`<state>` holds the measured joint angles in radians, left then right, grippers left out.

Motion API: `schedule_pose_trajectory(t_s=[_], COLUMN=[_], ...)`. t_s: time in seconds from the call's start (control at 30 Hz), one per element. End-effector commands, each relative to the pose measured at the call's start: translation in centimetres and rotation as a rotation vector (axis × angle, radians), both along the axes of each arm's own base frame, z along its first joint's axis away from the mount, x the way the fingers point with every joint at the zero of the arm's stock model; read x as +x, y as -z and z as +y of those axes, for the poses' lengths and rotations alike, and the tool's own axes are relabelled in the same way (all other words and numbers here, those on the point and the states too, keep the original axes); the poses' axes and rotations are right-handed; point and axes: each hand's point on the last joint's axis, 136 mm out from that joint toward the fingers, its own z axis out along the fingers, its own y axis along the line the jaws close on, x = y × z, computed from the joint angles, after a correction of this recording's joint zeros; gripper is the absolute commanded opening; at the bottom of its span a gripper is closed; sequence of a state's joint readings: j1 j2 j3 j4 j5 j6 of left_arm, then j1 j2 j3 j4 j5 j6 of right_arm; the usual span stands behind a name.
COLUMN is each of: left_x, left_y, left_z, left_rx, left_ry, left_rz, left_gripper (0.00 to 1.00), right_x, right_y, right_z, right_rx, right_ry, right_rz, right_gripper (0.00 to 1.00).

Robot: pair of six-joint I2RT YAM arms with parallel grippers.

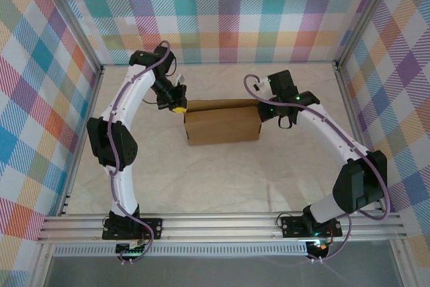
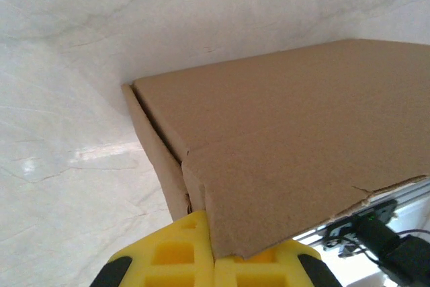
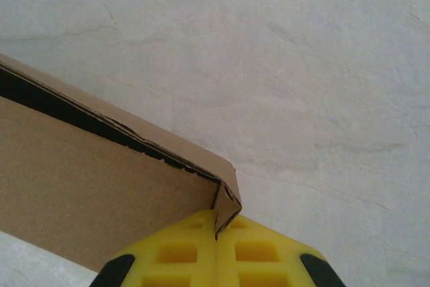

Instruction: Fold the paper box

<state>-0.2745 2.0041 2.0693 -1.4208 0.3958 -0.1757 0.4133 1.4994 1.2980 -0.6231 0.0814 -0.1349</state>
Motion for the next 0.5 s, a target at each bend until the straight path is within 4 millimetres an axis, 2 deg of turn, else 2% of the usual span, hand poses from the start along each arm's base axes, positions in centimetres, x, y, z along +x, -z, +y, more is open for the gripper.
schedule_pose_trajectory(t_s=[0.0,0.27,0.47], left_x=[-0.9,-1.2,-1.0], left_y=[-1.1,-0.9,-0.3], left_z=[0.6,1.0,-0.2], left_rx=[0.042,0.063,0.040], left_ry=[0.056,0.076,0.086], left_rz=[-0.024,-0.020,-0.026], left_gripper=[0.00,0.00,0.00], right_x=[-3.1,-3.2,-3.1], right_y=[4.2,4.2,4.2], right_z=[0.0,0.0,0.3], right_rx=[-0.046,-0.045,-0.022], right_ry=[-0.034,-0.031,-0.021], right_rz=[0.190,0.193,0.190], right_gripper=[0.00,0.00,0.00])
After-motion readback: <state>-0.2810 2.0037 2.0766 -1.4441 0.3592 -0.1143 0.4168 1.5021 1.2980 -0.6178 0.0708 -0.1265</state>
